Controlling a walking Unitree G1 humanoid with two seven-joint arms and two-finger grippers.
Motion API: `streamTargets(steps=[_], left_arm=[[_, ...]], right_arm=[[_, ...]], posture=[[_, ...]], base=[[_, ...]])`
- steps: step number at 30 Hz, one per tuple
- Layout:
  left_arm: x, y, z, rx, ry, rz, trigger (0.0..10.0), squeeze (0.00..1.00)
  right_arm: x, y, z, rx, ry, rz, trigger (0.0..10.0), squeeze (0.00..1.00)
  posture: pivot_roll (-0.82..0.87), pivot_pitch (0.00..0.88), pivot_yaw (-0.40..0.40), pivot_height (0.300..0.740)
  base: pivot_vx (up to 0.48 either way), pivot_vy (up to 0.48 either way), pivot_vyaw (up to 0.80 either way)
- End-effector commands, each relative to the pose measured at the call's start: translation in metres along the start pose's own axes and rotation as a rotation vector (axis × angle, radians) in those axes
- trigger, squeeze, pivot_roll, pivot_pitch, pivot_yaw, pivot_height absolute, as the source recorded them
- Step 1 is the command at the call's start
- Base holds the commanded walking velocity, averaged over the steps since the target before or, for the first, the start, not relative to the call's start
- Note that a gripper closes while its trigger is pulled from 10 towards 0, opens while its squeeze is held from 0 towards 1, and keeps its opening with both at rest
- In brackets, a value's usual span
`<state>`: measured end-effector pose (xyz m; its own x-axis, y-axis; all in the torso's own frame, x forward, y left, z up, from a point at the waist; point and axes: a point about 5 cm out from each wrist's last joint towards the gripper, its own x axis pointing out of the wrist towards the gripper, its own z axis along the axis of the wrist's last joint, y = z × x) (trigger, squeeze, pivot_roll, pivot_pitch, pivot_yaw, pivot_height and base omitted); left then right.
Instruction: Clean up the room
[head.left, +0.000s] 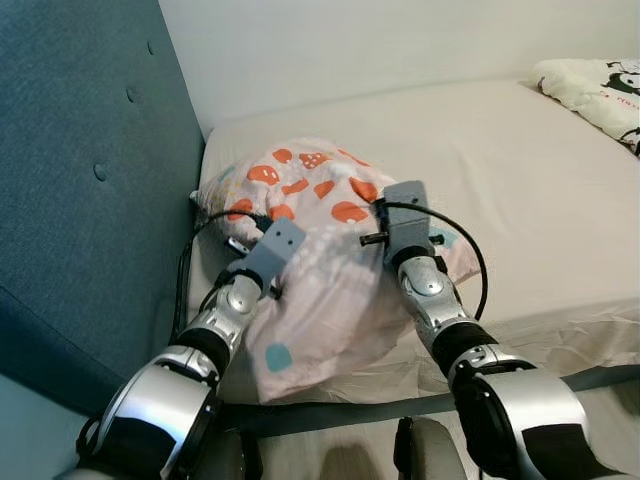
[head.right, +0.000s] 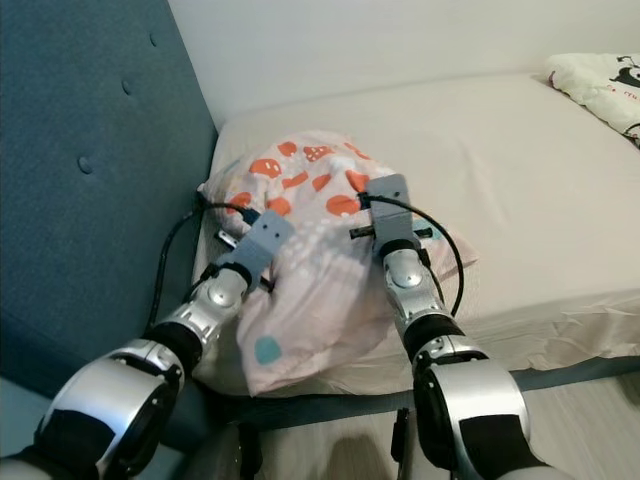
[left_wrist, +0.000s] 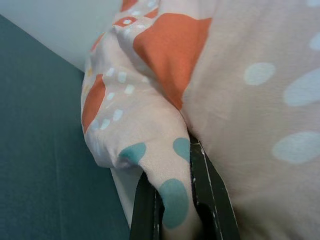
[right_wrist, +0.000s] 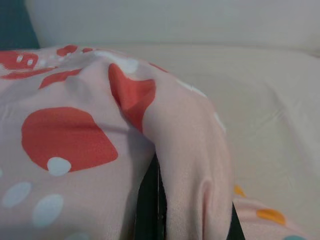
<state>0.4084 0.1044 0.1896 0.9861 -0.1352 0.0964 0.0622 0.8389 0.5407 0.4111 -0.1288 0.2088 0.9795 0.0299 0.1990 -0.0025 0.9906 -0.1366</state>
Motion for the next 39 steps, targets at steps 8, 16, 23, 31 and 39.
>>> streamTargets(steps=[8, 16, 23, 31, 39], left_arm=[[0.009, 0.013, 0.031, 0.039, -0.130, 0.027, 10.0, 0.00], [0.006, 0.014, 0.018, 0.018, -0.092, 0.017, 10.0, 0.00], [0.007, 0.016, 0.021, -0.001, -0.103, -0.020, 10.0, 1.00], [0.008, 0.013, 0.027, 0.009, -0.130, -0.033, 10.0, 1.00], [0.010, 0.013, 0.034, -0.063, -0.144, -0.048, 10.0, 0.00]], right_arm=[[0.000, 0.047, 0.022, 0.018, -0.109, 0.131, 10.0, 0.00], [-0.003, 0.050, 0.019, 0.019, -0.113, 0.130, 10.0, 0.00], [-0.003, 0.046, 0.022, 0.004, -0.150, 0.088, 10.0, 1.00], [-0.003, 0.042, 0.022, 0.005, -0.158, 0.062, 10.0, 1.00], [-0.007, 0.041, 0.015, -0.015, -0.152, -0.005, 10.0, 0.00]], posture=[[-0.07, 0.294, 0.062, 0.580], [-0.07, 0.294, 0.056, 0.580], [-0.08, 0.289, 0.054, 0.580], [-0.08, 0.287, 0.056, 0.580], [-0.07, 0.271, 0.059, 0.580]], base=[[0.000, 0.000, 0.00], [0.000, 0.000, 0.00], [0.000, 0.000, 0.00], [0.000, 0.000, 0.00], [0.000, 0.000, 0.00]])
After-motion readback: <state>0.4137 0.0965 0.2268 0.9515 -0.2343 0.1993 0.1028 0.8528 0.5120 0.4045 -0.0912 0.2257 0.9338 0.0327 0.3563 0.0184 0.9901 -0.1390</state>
